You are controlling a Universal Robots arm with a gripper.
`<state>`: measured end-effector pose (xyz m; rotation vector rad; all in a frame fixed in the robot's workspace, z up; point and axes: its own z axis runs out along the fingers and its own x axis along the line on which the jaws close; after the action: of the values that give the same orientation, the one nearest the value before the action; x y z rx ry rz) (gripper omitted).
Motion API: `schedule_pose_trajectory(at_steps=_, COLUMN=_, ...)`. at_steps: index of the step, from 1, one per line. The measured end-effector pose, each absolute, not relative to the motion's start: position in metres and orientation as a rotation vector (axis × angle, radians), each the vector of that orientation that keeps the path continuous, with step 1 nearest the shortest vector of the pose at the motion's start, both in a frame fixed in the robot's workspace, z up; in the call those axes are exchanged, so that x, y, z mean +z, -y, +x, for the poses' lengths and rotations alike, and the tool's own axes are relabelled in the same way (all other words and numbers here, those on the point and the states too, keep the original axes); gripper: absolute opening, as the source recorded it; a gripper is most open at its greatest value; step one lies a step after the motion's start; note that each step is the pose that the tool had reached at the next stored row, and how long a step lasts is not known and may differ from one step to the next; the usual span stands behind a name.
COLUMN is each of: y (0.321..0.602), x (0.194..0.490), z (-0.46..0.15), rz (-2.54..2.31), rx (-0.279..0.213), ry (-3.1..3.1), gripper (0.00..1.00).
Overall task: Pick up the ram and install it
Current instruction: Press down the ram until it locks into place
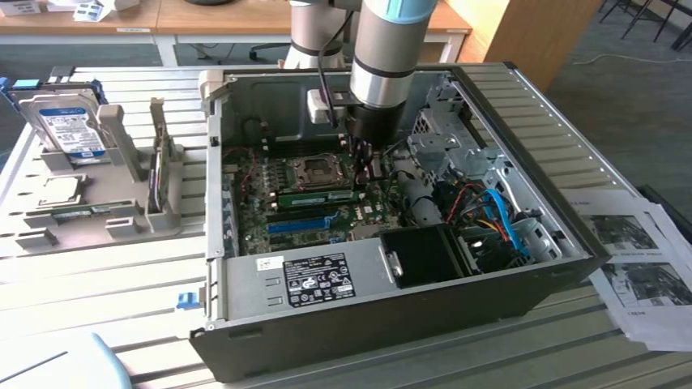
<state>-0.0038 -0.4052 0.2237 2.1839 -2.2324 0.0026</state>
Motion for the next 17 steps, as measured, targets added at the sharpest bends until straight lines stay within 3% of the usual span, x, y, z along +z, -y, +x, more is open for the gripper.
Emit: schedule_pose_trajectory(at_steps=17, y=0.405, x=0.2238, z=-0.0038, rz=2.184, rx=0.002, ry=2.233, gripper=0.09)
